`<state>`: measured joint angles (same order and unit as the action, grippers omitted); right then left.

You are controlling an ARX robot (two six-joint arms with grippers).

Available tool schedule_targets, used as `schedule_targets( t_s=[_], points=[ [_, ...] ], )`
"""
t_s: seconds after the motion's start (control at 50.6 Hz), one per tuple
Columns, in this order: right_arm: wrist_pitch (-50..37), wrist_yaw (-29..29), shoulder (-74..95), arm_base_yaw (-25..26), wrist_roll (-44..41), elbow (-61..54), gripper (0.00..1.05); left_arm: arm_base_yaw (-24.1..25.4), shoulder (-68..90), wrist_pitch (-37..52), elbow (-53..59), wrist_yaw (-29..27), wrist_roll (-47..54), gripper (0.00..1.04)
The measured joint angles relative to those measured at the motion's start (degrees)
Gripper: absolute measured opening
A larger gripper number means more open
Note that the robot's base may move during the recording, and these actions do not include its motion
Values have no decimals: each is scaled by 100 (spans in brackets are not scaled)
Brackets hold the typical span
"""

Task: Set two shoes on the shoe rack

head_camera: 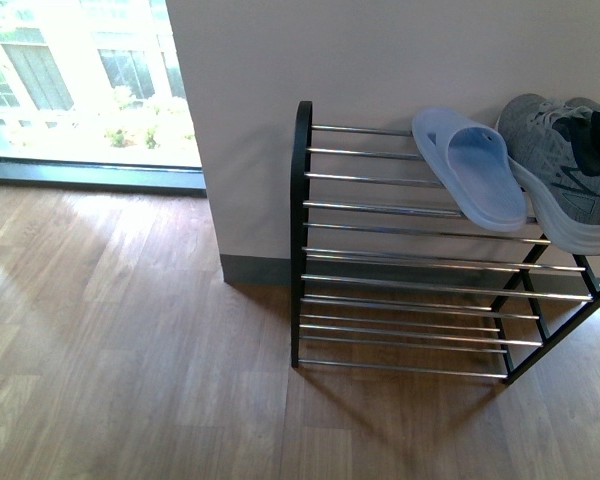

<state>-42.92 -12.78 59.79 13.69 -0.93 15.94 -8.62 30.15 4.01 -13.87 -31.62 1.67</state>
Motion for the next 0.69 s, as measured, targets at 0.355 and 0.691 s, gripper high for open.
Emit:
schedule_targets(
  t_s=[0.355,0.691],
  points=[
    [247,505,-1056,-546,28,-780,2,0,0,0,0,0,0,2],
    [835,1202,-2052,-1152,33,-1196,2,0,0,0,0,0,0,2]
  ],
)
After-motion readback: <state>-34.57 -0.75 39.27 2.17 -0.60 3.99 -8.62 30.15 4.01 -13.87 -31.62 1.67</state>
